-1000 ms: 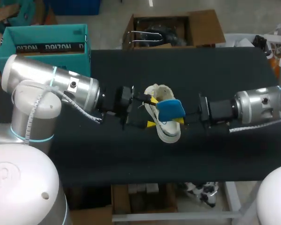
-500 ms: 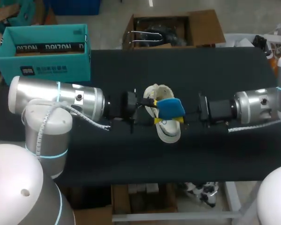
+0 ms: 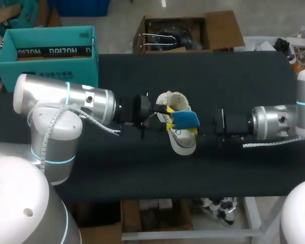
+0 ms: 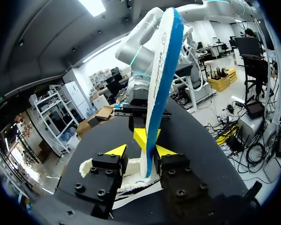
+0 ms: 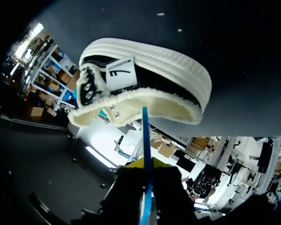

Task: Open the shoe tongue, take the insole out of the shoe, put the insole back into the shoe, and pack the shoe into the shoebox

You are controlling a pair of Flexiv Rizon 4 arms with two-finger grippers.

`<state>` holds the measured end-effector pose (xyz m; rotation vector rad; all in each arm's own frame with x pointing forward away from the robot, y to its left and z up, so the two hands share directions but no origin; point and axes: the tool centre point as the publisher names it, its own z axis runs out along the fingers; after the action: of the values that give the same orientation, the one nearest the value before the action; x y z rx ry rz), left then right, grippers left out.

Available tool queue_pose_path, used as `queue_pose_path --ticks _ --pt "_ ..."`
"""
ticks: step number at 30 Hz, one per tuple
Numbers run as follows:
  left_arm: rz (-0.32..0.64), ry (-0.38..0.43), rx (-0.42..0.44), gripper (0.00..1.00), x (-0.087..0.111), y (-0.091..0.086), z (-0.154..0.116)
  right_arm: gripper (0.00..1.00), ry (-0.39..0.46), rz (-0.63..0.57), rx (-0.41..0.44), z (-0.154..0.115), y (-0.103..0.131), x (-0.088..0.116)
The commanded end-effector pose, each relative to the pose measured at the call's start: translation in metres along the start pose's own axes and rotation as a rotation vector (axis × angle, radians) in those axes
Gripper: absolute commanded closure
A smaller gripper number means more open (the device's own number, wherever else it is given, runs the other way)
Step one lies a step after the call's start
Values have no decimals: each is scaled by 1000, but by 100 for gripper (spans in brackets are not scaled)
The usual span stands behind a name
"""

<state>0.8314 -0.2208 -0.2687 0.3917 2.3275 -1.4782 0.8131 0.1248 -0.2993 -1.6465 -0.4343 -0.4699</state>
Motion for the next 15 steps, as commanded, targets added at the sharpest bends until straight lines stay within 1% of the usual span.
queue_pose_path --ticks 1,5,9,10,12,13,14,15 --pt "-3 57 -5 62 -7 7 9 100 5 -3 28 1 8 3" --pt "1 85 -16 59 -4 12 16 100 10 -5 26 2 11 6" --pt "-4 99 -17 60 -4 17 21 100 11 -6 23 2 11 9" --pt "-4 102 -17 62 -4 18 22 100 12 -6 22 2 11 9" --pt "-6 103 -16 73 -4 19 23 100 12 -5 19 3 11 10" --pt "-7 103 -15 76 -4 21 24 100 13 -5 18 3 11 11" --pt "-9 103 -16 82 -4 22 25 100 13 -5 18 3 12 11" --pt "-9 104 -17 100 -4 23 26 100 14 -6 18 3 12 11"
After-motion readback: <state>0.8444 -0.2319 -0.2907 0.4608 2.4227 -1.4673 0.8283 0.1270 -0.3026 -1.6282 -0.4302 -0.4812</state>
